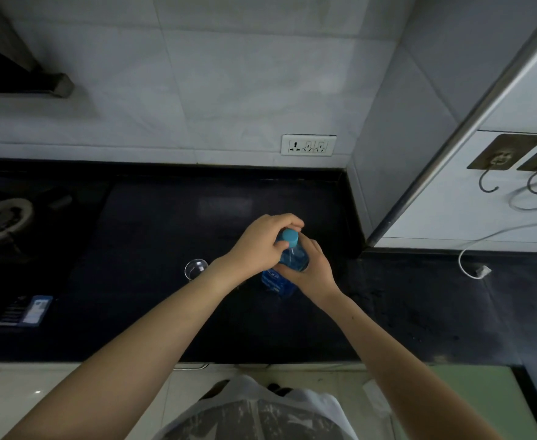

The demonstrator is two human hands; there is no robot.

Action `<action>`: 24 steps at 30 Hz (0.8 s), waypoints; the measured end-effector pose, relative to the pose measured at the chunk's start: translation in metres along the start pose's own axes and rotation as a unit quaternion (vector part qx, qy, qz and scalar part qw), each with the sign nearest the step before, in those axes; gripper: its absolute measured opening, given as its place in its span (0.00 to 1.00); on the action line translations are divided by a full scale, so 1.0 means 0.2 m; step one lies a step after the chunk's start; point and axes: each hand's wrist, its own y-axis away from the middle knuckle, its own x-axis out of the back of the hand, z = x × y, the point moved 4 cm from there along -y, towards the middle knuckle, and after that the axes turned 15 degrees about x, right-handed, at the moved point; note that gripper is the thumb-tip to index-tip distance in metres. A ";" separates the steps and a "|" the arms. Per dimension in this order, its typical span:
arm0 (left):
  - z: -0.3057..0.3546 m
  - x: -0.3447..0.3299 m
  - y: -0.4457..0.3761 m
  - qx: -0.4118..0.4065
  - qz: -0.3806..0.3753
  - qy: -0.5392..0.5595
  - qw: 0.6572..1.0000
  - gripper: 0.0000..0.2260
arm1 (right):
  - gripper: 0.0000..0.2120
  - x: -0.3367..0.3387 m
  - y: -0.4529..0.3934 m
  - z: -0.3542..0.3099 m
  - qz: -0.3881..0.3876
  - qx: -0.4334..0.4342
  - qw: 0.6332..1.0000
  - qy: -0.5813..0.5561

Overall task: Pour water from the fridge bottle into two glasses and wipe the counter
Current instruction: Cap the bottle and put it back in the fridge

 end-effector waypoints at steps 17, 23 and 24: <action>0.02 0.02 -0.01 0.035 0.019 -0.037 0.999 0.25 | 0.38 -0.01 0.00 0.01 -0.003 -0.004 1.000 0.018; 0.04 0.03 -0.01 0.003 0.015 -0.037 0.999 0.18 | 0.37 0.00 0.00 0.00 -0.003 -0.002 1.000 0.016; 0.04 0.04 -0.02 0.007 -0.004 -0.037 0.999 0.19 | 0.36 0.00 0.00 0.00 -0.003 -0.004 1.000 0.013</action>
